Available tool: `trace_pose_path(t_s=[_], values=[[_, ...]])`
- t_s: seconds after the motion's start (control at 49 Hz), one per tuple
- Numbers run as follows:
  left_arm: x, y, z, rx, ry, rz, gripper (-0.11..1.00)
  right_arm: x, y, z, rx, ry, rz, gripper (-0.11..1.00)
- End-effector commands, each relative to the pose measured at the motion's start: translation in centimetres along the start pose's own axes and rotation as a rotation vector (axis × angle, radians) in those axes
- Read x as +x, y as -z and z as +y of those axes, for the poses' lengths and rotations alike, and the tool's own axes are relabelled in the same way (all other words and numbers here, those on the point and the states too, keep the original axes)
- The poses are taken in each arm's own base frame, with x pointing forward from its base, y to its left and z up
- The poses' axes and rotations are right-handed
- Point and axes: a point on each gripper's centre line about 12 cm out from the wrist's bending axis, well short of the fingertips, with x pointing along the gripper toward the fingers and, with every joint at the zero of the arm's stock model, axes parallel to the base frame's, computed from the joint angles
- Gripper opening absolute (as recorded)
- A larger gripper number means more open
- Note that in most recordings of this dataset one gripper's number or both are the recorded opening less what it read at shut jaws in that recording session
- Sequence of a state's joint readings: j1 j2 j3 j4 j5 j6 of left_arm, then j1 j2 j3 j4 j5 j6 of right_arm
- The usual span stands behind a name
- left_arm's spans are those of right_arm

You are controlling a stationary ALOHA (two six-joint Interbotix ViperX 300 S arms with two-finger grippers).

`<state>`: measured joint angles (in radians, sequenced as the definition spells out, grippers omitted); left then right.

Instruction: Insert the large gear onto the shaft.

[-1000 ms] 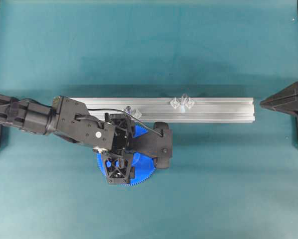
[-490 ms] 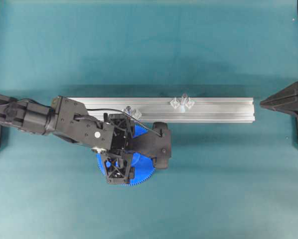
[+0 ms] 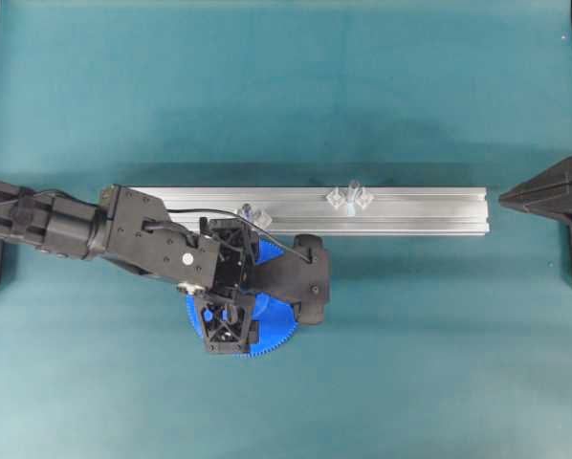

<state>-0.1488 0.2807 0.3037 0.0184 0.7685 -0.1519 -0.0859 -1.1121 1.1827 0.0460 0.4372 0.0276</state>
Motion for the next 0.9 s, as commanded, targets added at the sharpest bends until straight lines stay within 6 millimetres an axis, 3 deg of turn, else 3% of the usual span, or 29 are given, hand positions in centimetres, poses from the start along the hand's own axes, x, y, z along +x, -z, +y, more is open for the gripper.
trace_pose_path(t_s=[0.0,0.878], values=[[-0.13,0.03,-0.44,0.007,0.003,-0.003,0.95,0.01,-0.34,-0.02,0.012,0.002,-0.009,0.01],[0.28,0.48,-0.32,0.003,-0.001,0.017,0.93,-0.01,-0.42,-0.02,0.012,0.002,-0.012,0.01]])
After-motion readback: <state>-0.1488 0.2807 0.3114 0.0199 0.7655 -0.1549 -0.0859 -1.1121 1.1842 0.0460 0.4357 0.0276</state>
